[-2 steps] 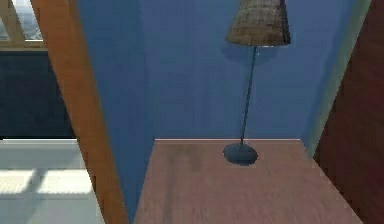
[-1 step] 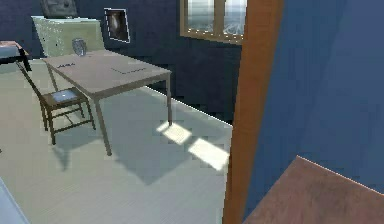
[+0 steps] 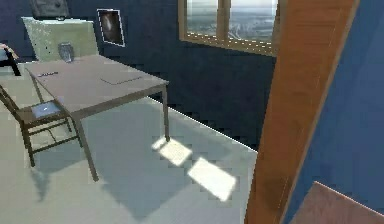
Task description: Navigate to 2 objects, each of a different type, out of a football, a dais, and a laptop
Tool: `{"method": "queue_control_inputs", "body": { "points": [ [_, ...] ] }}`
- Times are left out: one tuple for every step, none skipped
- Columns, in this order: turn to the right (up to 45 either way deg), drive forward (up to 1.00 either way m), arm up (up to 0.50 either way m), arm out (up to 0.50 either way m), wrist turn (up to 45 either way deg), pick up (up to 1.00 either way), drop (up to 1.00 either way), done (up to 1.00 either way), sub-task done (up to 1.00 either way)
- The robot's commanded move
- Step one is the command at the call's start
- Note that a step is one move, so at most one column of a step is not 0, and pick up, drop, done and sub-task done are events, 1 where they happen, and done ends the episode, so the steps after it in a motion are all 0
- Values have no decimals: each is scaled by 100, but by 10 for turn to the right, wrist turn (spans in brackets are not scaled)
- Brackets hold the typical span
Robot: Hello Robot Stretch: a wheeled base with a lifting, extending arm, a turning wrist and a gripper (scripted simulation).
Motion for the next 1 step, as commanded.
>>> {"method": "queue_control_inputs", "body": {
  "points": [
    [-450, 0, 0, 0, 0, 0, 0, 0, 0]
  ]
}}
